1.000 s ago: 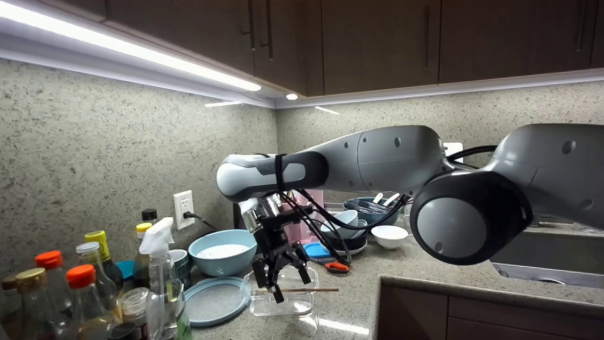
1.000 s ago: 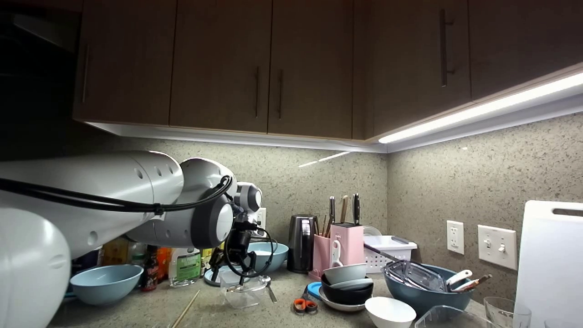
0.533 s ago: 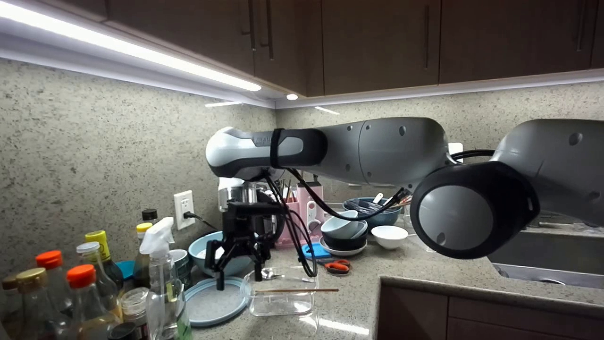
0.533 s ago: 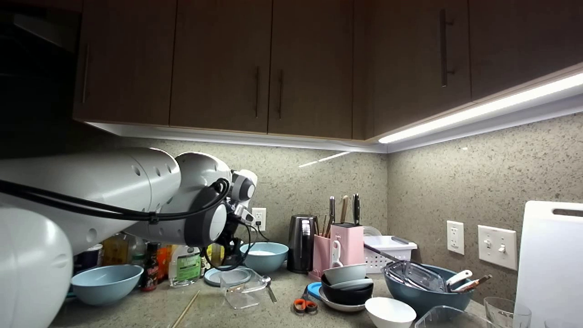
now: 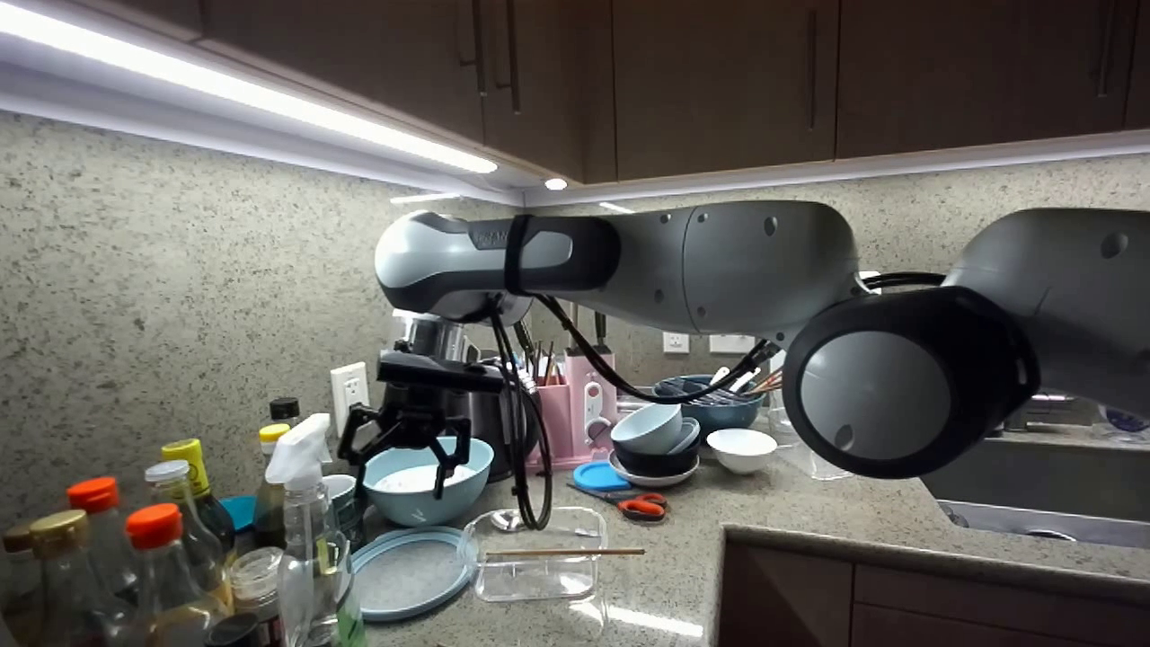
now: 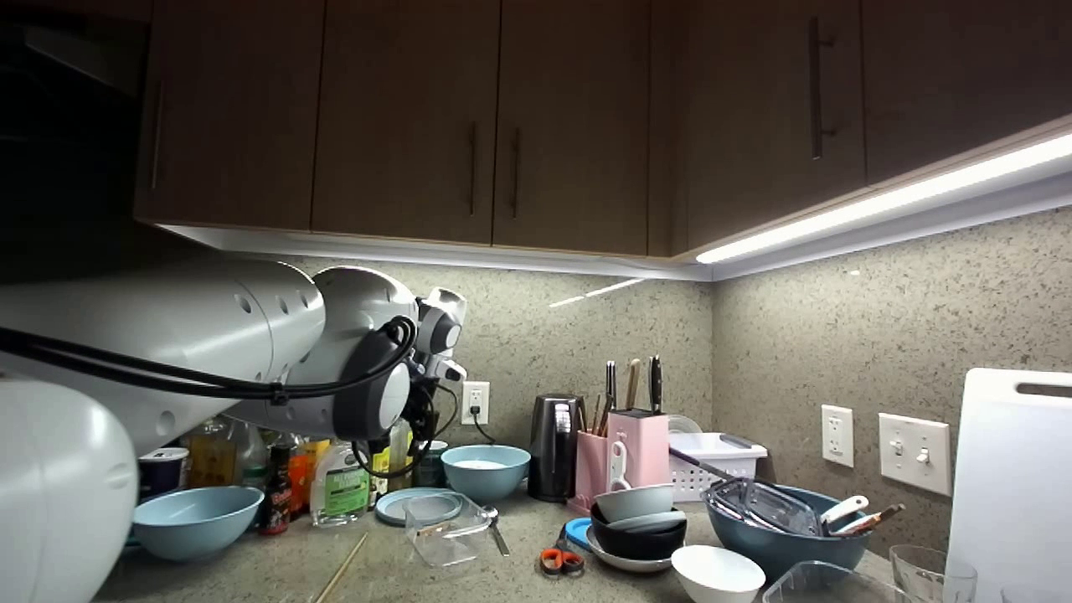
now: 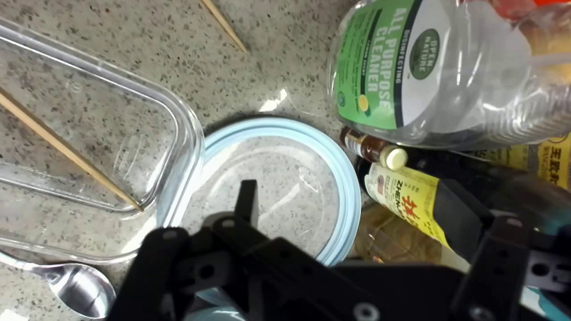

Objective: Put the wood sticks in the the bowl

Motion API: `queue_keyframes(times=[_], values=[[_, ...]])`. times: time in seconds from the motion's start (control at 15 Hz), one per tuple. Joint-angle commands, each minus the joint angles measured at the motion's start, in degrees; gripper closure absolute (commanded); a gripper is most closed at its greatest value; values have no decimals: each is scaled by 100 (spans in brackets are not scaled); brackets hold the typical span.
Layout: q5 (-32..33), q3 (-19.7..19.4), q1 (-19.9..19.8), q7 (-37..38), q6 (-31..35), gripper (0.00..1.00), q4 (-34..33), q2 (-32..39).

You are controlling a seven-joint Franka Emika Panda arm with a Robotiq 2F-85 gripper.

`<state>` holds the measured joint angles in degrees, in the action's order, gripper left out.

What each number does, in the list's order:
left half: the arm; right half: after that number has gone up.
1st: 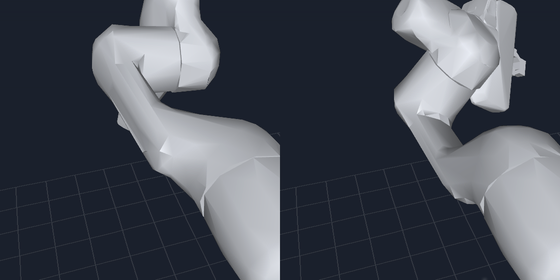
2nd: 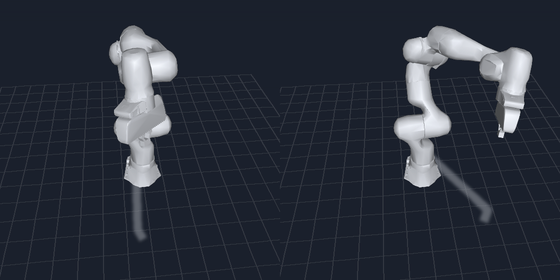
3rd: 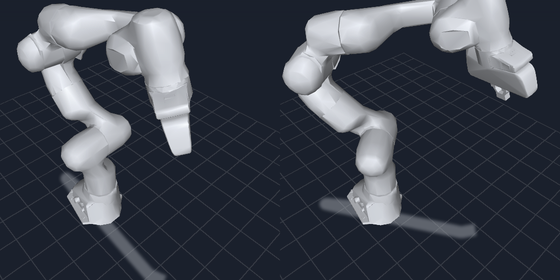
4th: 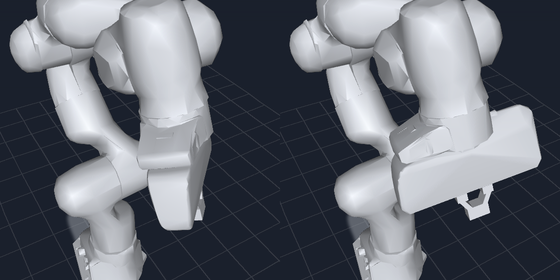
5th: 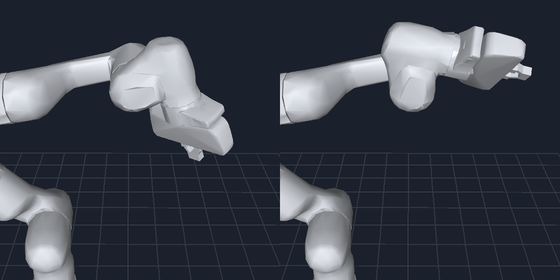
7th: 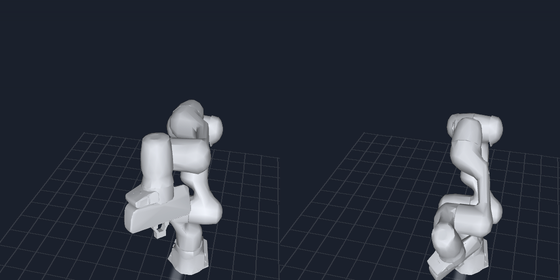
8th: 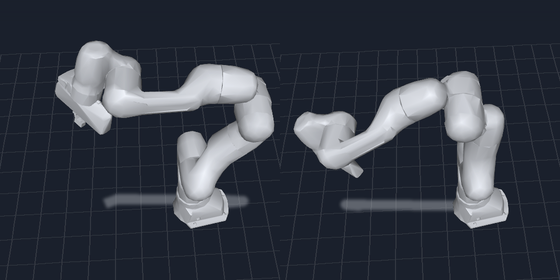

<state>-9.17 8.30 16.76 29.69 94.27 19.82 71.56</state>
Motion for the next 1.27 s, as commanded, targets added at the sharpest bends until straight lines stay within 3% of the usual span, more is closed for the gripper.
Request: queue_keyframes(times=[0.0, 0.33, 0.6, 0.67, 1.2], values=[[-33, -32, -10, 21, 78, 0, 139, -89], [-131, 33, -68, 68, -111, 0, 281, -82], [-262, 64, -142, 201, 555, 0, 183, 130], [-158, 12, -94, 42, 309, 0, 271, 16], [-155, 3, -87, 42, 361, 0, 270, 42]])
